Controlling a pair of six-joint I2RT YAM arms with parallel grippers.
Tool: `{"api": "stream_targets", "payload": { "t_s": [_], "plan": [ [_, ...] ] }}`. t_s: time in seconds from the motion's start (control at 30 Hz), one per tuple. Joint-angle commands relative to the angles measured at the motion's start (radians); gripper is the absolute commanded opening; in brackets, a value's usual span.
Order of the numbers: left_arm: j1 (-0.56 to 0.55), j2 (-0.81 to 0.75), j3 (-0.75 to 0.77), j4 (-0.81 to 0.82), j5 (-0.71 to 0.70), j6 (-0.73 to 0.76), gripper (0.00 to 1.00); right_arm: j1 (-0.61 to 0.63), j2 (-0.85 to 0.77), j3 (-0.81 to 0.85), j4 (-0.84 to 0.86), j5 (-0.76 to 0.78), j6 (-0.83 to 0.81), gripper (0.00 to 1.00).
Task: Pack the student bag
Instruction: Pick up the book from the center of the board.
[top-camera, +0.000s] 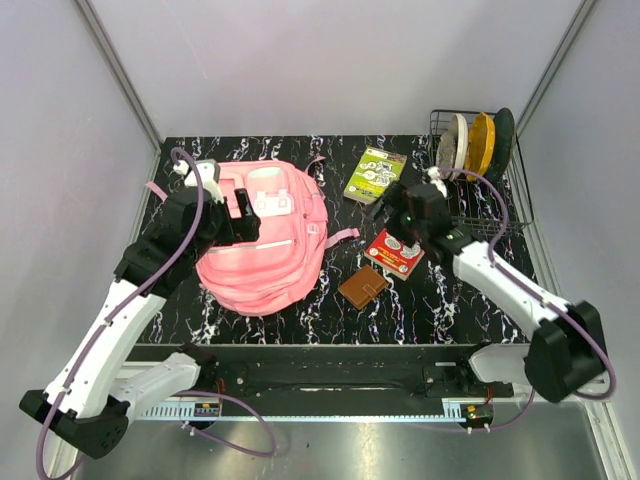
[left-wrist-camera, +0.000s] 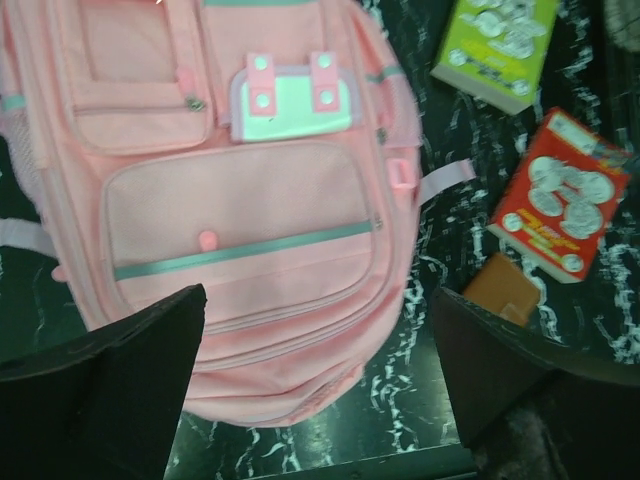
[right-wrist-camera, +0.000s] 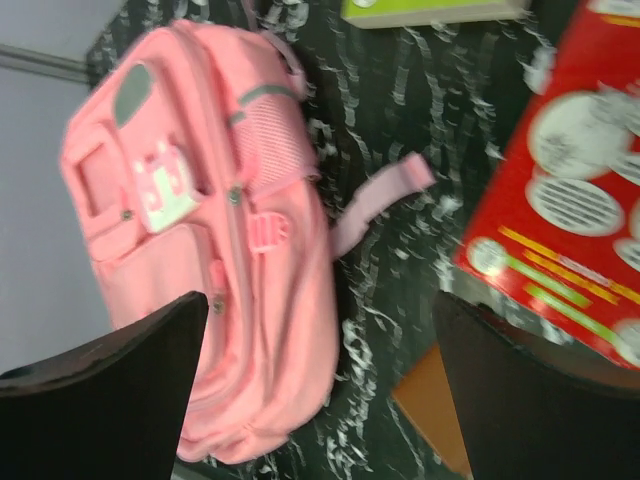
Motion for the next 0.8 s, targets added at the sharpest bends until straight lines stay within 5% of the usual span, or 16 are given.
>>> {"api": "stream_targets", "payload": {
  "t_s": [0.0, 0.13, 0.3, 0.5, 0.77],
  "plan": [
    [-0.018, 0.052, 0.077, 0.151, 0.149, 0.011, 0.99, -0.029, -0.143, -0.145, -0.123, 0.134, 0.010, 1.00],
    [-0.187, 0.198, 0.096, 0.315, 0.202, 0.030, 0.99, -0.088, -0.280, -0.263, -0.204, 0.178, 0.053, 1.00],
    [-0.243, 0.481, 0.193, 0.487, 0.344, 0.070, 0.99, -0.258, -0.392, -0.332, -0.244, 0.098, 0.056, 1.00],
    [-0.266, 0.750, 0.310, 0.605, 0.466, 0.067, 0.99, -0.449, -0.307, -0.350, -0.198, -0.133, -0.030, 0.98],
    [-0.278, 0.996, 0.360, 0.724, 0.529, 0.025, 0.99, -0.473, -0.155, -0.346, -0.079, -0.223, -0.053, 0.82]
  ]
}}
